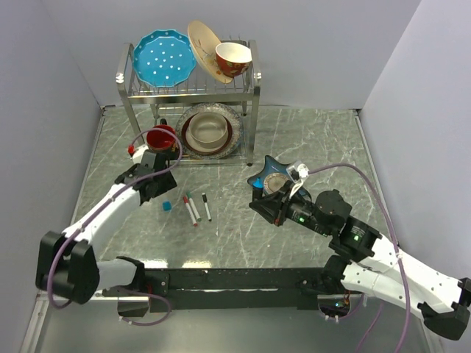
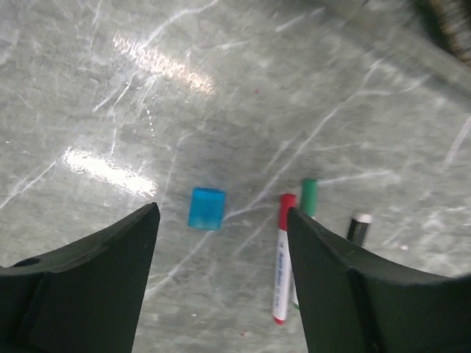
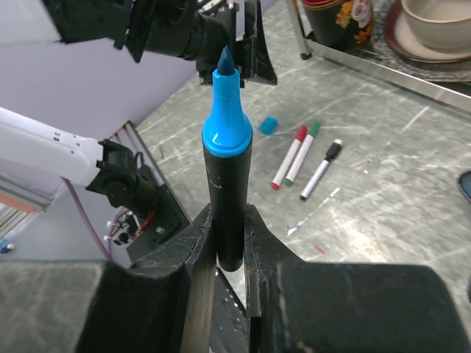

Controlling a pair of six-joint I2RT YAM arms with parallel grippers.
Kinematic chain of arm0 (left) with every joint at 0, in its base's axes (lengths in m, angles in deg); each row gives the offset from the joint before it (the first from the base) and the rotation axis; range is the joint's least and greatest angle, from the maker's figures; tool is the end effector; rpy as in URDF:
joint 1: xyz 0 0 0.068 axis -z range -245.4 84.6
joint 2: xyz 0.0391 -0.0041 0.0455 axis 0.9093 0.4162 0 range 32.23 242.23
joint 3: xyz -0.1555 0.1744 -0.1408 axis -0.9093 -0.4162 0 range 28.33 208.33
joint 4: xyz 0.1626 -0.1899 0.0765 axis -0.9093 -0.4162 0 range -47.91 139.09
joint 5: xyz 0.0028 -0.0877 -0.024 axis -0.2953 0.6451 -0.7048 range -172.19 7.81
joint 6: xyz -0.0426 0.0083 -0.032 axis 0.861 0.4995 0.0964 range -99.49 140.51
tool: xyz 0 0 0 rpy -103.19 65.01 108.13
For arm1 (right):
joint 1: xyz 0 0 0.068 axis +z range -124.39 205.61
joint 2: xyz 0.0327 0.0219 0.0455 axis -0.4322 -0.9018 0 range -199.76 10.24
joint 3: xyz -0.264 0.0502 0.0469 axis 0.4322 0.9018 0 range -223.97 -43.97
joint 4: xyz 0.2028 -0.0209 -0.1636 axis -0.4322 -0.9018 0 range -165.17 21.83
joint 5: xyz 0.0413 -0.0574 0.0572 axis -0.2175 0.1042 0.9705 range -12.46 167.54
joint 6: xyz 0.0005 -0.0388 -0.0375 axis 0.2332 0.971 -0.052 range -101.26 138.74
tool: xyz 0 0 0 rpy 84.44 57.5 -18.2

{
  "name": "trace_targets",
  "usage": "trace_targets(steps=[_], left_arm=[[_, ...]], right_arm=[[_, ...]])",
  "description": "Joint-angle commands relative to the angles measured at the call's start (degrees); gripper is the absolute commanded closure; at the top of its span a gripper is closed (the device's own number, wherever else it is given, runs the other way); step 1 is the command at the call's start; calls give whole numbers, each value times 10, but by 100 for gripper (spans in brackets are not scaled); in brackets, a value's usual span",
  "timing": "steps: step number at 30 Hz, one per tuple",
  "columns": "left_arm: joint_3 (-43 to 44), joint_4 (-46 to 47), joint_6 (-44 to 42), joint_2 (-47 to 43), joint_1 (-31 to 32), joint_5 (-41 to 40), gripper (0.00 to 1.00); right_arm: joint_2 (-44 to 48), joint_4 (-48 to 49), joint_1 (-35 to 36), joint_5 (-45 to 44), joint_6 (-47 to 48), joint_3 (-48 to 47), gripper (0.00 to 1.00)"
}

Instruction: Insert the pens into the pen caps

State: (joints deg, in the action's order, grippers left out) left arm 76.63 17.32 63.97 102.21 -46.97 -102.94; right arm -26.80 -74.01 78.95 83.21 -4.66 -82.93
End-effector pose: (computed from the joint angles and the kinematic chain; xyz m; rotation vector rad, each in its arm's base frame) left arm 0.2348 -0.0650 0.2405 -0.6662 2.3274 -0.0308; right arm 0.0935 0.1315 0.3332 -0.5321 1.6756 1.0862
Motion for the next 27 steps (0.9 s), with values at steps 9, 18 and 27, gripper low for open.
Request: trace_targets(steps=[9, 18, 27], left_arm=[[21, -14, -41, 76, -25, 93, 37], [2, -13, -22, 94, -28, 84, 39], [-6, -2, -36, 132, -38, 116, 42]], right_arm=[[37, 0, -3, -20, 0, 7, 100], [49, -9, -3, -25, 2, 12, 100], [48, -5, -3, -23, 0, 14, 100]])
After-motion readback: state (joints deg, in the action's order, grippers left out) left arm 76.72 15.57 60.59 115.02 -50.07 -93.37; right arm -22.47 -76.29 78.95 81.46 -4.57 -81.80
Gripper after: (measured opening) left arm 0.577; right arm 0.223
